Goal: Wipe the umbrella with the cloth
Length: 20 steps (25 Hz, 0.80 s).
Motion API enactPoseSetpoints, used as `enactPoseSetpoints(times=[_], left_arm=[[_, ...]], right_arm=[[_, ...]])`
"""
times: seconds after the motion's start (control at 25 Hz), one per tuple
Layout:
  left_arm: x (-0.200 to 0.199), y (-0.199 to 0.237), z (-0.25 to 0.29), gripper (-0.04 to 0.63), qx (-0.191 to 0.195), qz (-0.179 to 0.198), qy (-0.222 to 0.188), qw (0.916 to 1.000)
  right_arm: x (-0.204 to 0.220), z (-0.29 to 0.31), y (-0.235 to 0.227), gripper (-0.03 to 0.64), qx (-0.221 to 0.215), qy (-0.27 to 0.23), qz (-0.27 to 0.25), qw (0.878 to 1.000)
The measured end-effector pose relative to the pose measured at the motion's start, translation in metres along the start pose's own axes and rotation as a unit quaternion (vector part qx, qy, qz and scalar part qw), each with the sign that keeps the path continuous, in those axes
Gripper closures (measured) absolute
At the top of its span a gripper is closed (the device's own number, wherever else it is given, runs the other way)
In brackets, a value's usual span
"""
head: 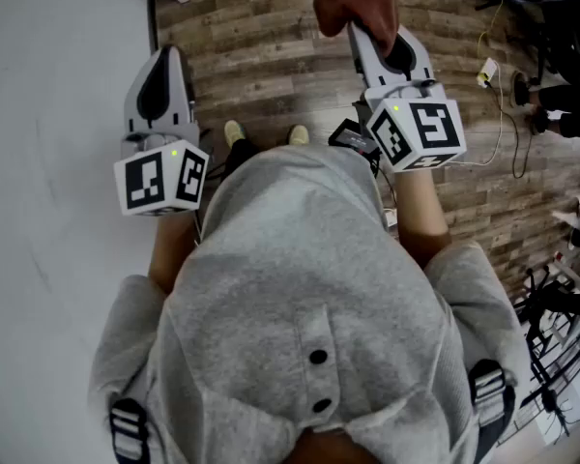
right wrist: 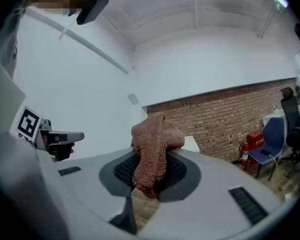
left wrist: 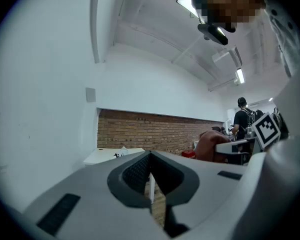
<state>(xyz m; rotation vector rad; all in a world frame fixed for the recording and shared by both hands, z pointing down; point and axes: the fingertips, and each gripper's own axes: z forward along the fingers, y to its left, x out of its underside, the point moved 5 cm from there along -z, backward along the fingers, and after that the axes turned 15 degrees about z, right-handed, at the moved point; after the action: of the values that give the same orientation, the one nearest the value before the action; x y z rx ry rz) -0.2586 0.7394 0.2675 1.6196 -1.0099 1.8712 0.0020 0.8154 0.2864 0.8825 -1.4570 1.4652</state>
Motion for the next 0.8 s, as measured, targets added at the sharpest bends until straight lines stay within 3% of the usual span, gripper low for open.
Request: enactPoseSetpoints(times=[0.2, 0.8], left_arm=[[-0.004, -0.018, 0.001, 0.580, 0.001, 0.007, 0.005, 1.0000], [0.006, -0.002, 0.022, 0.580, 0.017, 0.026, -0.014, 0.9994]], right_arm=[[-0.003, -0.012, -0.016, 0.539, -0.001, 0.001, -0.002, 1.000], [0.010, 0.015, -0.010, 0.535, -0.027, -0.020, 0.018, 0.999]])
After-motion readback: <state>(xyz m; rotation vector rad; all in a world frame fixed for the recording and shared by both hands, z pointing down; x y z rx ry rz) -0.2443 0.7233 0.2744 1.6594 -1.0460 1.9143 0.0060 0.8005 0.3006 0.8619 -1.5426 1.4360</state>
